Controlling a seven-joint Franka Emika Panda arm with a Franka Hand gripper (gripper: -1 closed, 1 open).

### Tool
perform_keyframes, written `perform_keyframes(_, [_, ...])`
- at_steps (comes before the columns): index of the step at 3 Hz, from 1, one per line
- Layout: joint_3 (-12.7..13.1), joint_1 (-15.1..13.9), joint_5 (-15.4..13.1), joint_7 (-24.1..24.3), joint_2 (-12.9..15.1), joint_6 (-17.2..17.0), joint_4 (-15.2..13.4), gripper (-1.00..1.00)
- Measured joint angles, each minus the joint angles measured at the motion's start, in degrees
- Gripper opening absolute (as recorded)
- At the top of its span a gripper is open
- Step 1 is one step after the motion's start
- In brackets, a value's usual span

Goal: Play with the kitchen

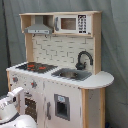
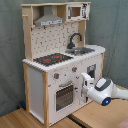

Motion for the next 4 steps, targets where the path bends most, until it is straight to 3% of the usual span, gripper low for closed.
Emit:
perform_keyframes(1, [-0.8,-2.5,0.0,-4.6,0.1,1.7,1.4,1.0])
perform_keyframes(2, [-0.8,-4.4,0.0,-8.4,0.1,5.6,2.1,1.0])
perform_keyframes(3, [-0.8,-4.9,0.0,-9.8,0.2,6.1,2.7,1.0])
perform_keyframes(4, [-0.8,-4.9,0.0,-9.8,0.2,6.1,2.7,-1.0])
